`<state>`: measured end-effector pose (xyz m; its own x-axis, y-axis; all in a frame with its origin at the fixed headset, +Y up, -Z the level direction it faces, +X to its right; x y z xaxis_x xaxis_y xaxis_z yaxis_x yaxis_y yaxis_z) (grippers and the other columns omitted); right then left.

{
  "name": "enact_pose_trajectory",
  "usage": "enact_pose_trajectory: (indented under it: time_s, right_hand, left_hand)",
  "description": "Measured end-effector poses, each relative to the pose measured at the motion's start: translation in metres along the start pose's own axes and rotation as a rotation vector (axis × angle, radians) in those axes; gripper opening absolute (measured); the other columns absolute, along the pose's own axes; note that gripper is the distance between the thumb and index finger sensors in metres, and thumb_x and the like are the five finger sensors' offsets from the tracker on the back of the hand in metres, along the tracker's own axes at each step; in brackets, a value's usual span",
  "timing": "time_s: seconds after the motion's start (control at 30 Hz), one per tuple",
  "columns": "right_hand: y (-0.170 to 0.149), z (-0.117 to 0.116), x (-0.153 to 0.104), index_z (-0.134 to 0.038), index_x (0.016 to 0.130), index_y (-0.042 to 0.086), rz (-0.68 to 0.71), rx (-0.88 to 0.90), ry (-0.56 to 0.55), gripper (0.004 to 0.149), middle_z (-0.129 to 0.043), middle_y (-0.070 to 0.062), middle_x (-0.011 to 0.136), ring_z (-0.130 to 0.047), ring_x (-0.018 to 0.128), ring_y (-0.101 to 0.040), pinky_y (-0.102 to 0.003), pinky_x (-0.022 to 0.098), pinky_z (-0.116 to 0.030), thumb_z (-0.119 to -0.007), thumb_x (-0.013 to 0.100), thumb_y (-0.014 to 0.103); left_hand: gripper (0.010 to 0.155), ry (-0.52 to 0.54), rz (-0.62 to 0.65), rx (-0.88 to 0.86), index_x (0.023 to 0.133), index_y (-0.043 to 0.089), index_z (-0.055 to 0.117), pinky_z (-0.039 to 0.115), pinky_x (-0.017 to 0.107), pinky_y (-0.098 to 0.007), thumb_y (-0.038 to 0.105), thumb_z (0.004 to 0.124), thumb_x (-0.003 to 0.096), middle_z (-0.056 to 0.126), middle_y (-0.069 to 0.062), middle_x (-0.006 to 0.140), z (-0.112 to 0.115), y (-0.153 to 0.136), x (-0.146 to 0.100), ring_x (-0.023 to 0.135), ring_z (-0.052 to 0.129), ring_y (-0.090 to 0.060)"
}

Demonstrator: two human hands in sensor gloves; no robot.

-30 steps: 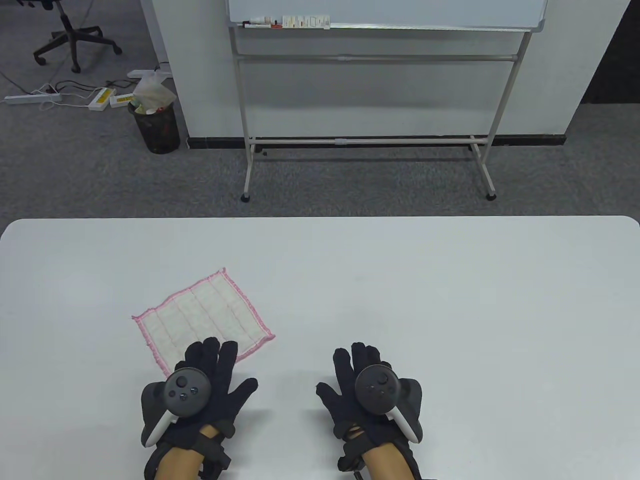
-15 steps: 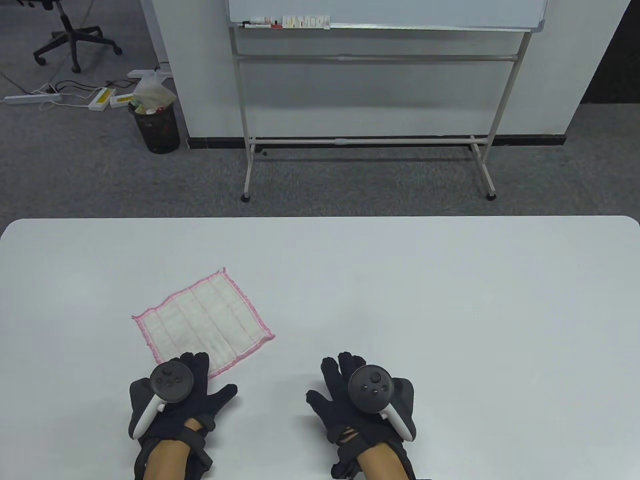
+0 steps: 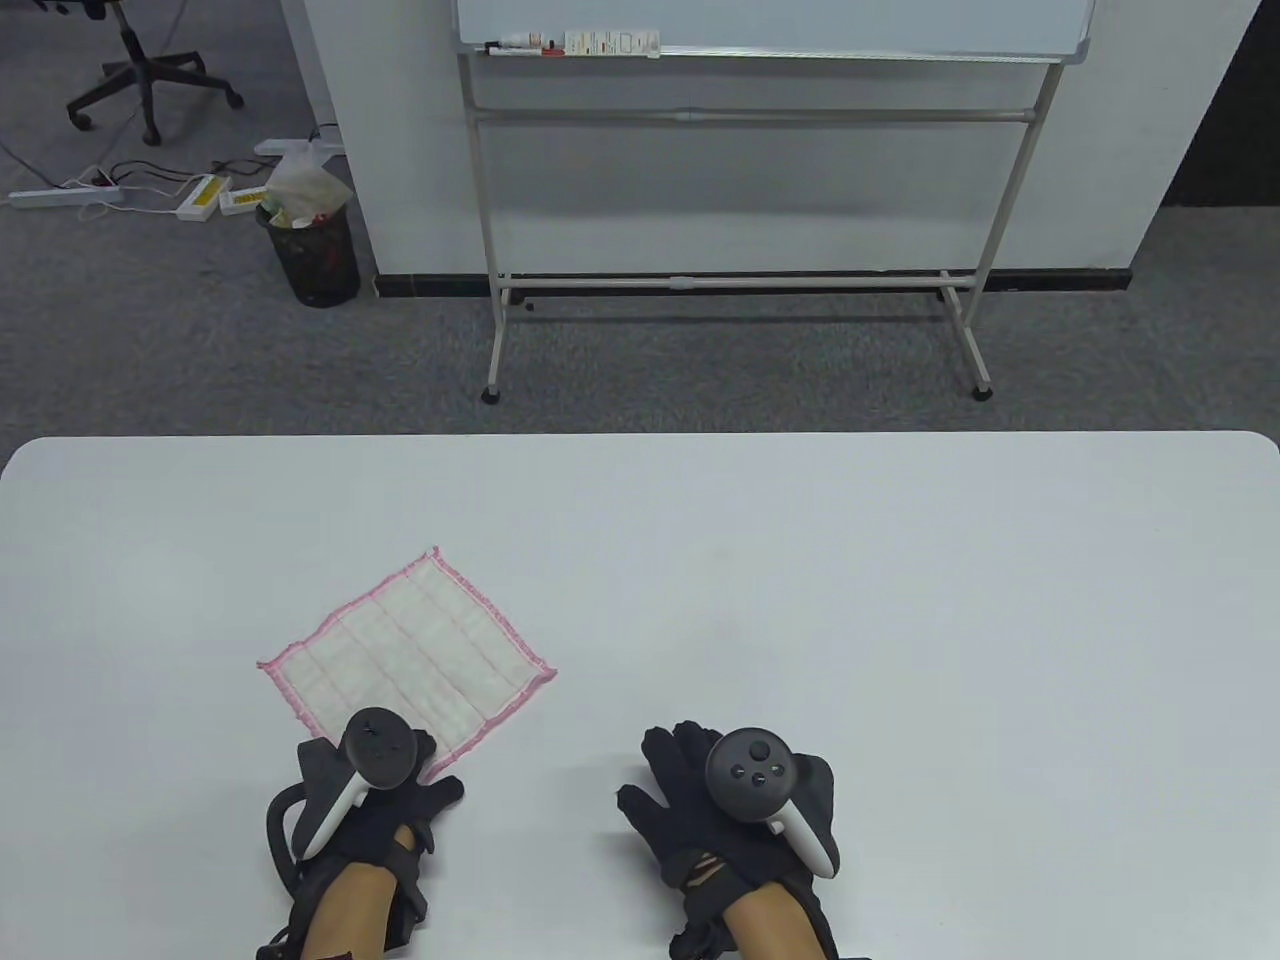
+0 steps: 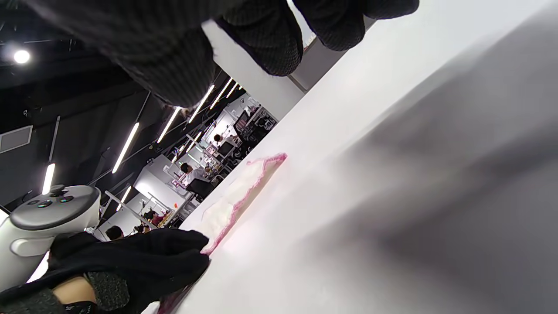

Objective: Squeeze dry dish cloth into compact mass

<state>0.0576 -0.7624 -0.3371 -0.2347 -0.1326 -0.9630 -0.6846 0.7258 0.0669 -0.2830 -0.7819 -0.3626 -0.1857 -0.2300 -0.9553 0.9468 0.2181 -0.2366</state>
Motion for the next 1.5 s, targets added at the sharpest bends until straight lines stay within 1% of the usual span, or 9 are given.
enact_pose_trajectory:
  time_s: [0.3,0.47,0.63,0.8,1.1,1.17,1.27,1.37,1.5]
  right_hand:
    - [0.000,-0.007,0.002,-0.048,0.106,0.014,0.000,0.015,0.010,0.074,-0.036,-0.019,0.111,-0.030,0.103,-0.047,-0.063,0.071,-0.019,-0.073,0.049,0.055]
    - [0.006,-0.012,0.003,-0.048,0.106,0.014,0.032,0.055,0.009,0.075,-0.039,-0.019,0.111,-0.033,0.103,-0.048,-0.064,0.071,-0.022,-0.073,0.049,0.055]
    - [0.008,-0.019,0.005,-0.034,0.107,0.020,0.094,0.105,0.068,0.084,-0.028,-0.015,0.113,-0.026,0.105,-0.044,-0.064,0.072,-0.022,-0.081,0.047,0.056]
    - [0.007,-0.027,0.006,-0.013,0.105,0.028,0.137,0.139,0.149,0.103,-0.002,-0.005,0.111,-0.007,0.106,-0.038,-0.063,0.073,-0.016,-0.088,0.042,0.061]
    - [0.007,-0.031,0.009,0.006,0.098,0.032,0.206,0.414,0.171,0.128,0.014,-0.010,0.103,0.011,0.099,-0.043,-0.070,0.069,-0.008,-0.099,0.031,0.064]
    - [0.013,-0.031,0.009,0.003,0.100,0.033,0.241,0.509,0.202,0.128,0.009,-0.010,0.105,0.009,0.101,-0.040,-0.069,0.069,-0.008,-0.101,0.031,0.063]
    - [0.024,-0.043,0.005,-0.020,0.107,0.027,0.261,0.600,0.392,0.115,-0.006,-0.010,0.111,0.002,0.104,-0.038,-0.069,0.070,-0.012,-0.101,0.033,0.059]
    - [0.032,-0.045,0.004,-0.048,0.104,0.018,0.285,0.730,0.388,0.092,-0.041,-0.012,0.111,-0.033,0.108,-0.039,-0.068,0.071,-0.043,-0.102,0.036,0.049]
    - [0.029,-0.038,0.007,-0.067,0.094,0.013,0.267,0.847,0.335,0.073,-0.069,-0.018,0.099,-0.074,0.092,-0.045,-0.059,0.057,-0.072,-0.100,0.038,0.045]
  left_hand:
    - [0.041,0.046,0.019,-0.025,0.085,0.023,0.077,0.080,0.045,-0.042,0.037,0.086,0.0478,0.081,-0.007,0.081,-0.004,-0.003,0.001,0.064,0.081,-0.027]
    - [0.041,0.075,0.028,-0.333,0.082,0.021,0.080,0.086,0.038,-0.040,0.040,0.087,0.0457,0.090,-0.007,0.074,-0.013,-0.025,0.000,0.057,0.092,-0.026]
    - [0.042,-0.067,0.125,-0.771,0.082,0.018,0.081,0.086,0.038,-0.043,0.038,0.087,0.0462,0.092,-0.010,0.071,-0.019,-0.017,-0.009,0.052,0.096,-0.029]
    - [0.041,-0.212,0.280,-0.910,0.083,0.019,0.079,0.086,0.039,-0.044,0.039,0.086,0.0471,0.092,-0.009,0.071,-0.022,0.017,-0.019,0.052,0.097,-0.028]
    - [0.042,-0.528,0.697,-1.126,0.084,0.022,0.078,0.082,0.049,-0.048,0.043,0.084,0.0489,0.092,-0.005,0.073,-0.027,0.084,-0.050,0.056,0.097,-0.024]
    - [0.042,-0.590,0.757,-1.152,0.085,0.023,0.077,0.079,0.054,-0.050,0.045,0.082,0.0496,0.092,-0.003,0.073,-0.026,0.092,-0.056,0.058,0.098,-0.022]
    - [0.042,-0.721,0.848,-1.238,0.087,0.024,0.074,0.069,0.062,-0.055,0.045,0.081,0.0515,0.089,-0.004,0.075,-0.021,0.103,-0.065,0.060,0.095,-0.024]
    - [0.042,-0.670,0.838,-1.292,0.087,0.024,0.073,0.069,0.062,-0.054,0.046,0.080,0.0518,0.088,-0.003,0.074,-0.021,0.103,-0.064,0.056,0.094,-0.023]
    - [0.042,-0.567,0.764,-1.229,0.087,0.023,0.071,0.071,0.060,-0.053,0.044,0.080,0.0520,0.086,-0.005,0.075,-0.028,0.090,-0.059,0.058,0.092,-0.024]
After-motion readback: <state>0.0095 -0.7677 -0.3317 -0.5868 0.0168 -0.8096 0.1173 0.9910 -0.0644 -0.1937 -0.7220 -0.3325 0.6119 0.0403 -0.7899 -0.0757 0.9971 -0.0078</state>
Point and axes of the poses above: the tracker on the back of each hand, its own y axis roughly to the thumb side, its own x axis roughly from the wrist to the fingertips, z = x × y, the point moved 3 cm from there along x, roughly from the wrist to the fingertips
